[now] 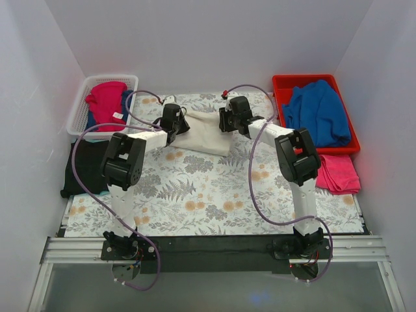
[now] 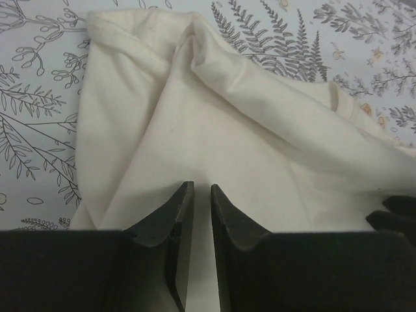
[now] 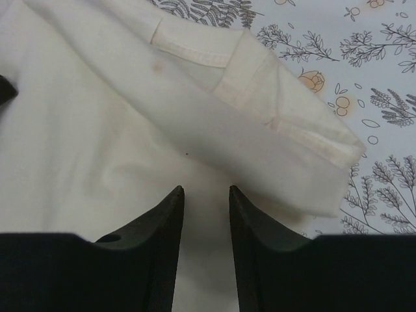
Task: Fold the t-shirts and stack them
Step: Smooth out wrinkles on the folded tshirt
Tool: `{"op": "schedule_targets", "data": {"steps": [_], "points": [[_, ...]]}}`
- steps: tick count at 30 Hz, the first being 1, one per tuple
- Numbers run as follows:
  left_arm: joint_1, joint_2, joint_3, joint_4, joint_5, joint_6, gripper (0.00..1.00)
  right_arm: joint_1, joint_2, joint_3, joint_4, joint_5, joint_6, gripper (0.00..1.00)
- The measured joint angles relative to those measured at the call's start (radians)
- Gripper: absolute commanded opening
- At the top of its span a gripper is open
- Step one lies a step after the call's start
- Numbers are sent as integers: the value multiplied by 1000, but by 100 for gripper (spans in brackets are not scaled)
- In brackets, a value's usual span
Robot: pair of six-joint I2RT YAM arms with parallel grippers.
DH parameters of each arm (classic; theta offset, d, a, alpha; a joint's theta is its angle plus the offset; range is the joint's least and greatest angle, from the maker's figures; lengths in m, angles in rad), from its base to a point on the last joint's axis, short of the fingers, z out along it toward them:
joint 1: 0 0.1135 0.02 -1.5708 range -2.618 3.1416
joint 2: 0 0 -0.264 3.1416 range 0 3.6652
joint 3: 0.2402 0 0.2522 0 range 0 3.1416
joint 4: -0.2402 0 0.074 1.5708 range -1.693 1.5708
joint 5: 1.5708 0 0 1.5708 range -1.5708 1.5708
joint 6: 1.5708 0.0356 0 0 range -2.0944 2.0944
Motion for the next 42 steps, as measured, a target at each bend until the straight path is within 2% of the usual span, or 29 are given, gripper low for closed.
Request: {"op": "schedule_targets", "data": {"steps": [4, 14, 18, 21, 24, 26, 29, 35, 42], "points": [[0, 39, 10, -10, -2, 0, 15, -6, 101, 94, -8, 4, -1, 40], [0, 58, 29, -39, -7, -3, 15, -55, 298, 475, -71, 74, -26, 41], [-1, 51, 2, -14, -5, -19, 13, -73, 283, 483, -84, 82, -38, 39], [-5, 27, -39, 4, -14, -32, 14, -75, 211, 364, -80, 75, -41, 39], [-13, -11, -92, 16, -35, -37, 25, -62, 87, 176, -85, 63, -43, 41], [-16, -48, -122, 5, -48, -35, 36, -52, -6, 56, -81, 54, -40, 42], [-19, -93, -131, -18, -53, -22, 40, -38, -145, -86, -58, 40, -30, 43], [10, -110, -101, -61, -33, -8, 41, -36, -306, -206, -18, 10, -23, 43], [134, -114, -169, -47, 55, -26, 52, -36, -340, -281, 7, -18, -23, 43]]}}
